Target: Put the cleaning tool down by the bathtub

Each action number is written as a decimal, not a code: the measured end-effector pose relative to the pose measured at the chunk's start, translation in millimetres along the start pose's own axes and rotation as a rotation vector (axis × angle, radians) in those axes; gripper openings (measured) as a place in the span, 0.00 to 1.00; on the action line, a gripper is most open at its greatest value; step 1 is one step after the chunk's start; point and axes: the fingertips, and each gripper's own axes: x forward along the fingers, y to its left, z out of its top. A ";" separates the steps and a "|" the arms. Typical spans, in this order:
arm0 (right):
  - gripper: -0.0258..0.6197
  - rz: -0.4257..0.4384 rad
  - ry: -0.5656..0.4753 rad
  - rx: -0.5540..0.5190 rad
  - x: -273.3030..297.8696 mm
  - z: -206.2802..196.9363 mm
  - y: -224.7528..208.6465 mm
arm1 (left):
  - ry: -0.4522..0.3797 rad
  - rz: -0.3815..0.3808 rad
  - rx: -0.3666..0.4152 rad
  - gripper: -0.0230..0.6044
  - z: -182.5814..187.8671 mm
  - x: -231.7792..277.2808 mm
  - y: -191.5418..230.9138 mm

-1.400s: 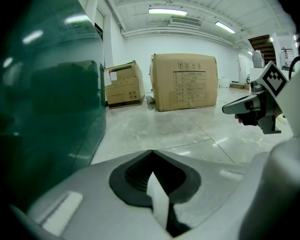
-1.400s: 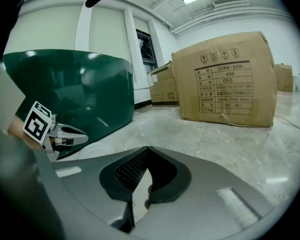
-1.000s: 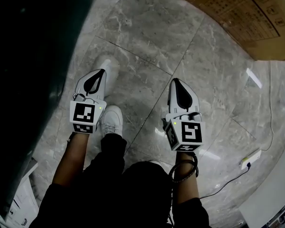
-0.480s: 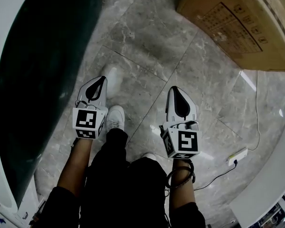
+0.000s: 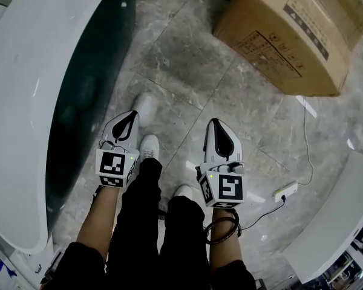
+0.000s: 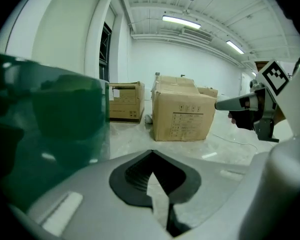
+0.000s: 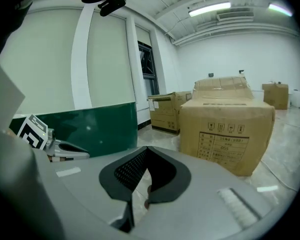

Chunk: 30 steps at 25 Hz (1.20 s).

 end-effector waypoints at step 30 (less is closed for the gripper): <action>0.07 0.077 -0.169 -0.008 -247.9 307.8 91.6 | -0.173 0.084 0.086 0.04 289.4 -302.3 -70.8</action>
